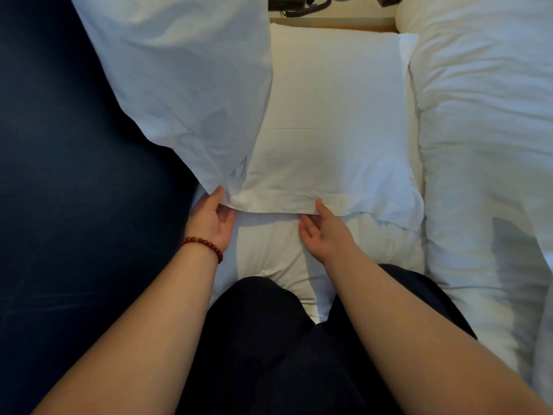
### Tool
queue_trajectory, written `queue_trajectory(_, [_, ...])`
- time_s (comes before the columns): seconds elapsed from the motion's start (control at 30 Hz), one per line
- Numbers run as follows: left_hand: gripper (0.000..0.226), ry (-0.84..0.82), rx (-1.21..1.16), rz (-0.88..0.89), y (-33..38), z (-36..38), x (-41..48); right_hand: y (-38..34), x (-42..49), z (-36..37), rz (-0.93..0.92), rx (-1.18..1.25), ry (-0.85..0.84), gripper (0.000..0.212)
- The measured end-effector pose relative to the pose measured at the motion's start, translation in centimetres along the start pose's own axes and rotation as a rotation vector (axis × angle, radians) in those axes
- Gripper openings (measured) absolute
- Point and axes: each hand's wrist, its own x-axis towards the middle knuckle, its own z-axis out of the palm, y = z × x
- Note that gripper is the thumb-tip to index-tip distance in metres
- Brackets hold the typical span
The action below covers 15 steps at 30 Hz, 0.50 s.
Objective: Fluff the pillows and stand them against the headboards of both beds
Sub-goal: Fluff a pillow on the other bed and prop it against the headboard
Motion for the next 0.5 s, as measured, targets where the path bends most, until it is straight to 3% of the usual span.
queue_trajectory(0.1, [0.017,0.012,0.072,0.021,1.6,0.3,0.3,1.4,-0.3,2.2,0.023,-0.032,-0.058,0.038])
queue_trajectory(0.2, [0.007,0.125,0.200,0.036,1.3,-0.1,0.0,2.7,-0.6,3.4,-0.003,-0.028,-0.079,0.033])
queue_trajectory(0.3, [0.014,0.269,0.338,0.136,0.6,-1.3,-0.4,2.6,0.0,2.6,-0.184,-0.103,0.077,0.033])
queue_trajectory(0.37, [0.014,0.263,0.288,0.150,0.2,-1.0,-0.9,2.3,0.0,1.9,-0.215,-0.164,0.110,0.036])
queue_trajectory(0.5, [0.028,0.159,0.261,0.218,0.1,-0.2,-1.8,2.3,-1.1,1.8,-0.036,-0.387,0.012,0.025])
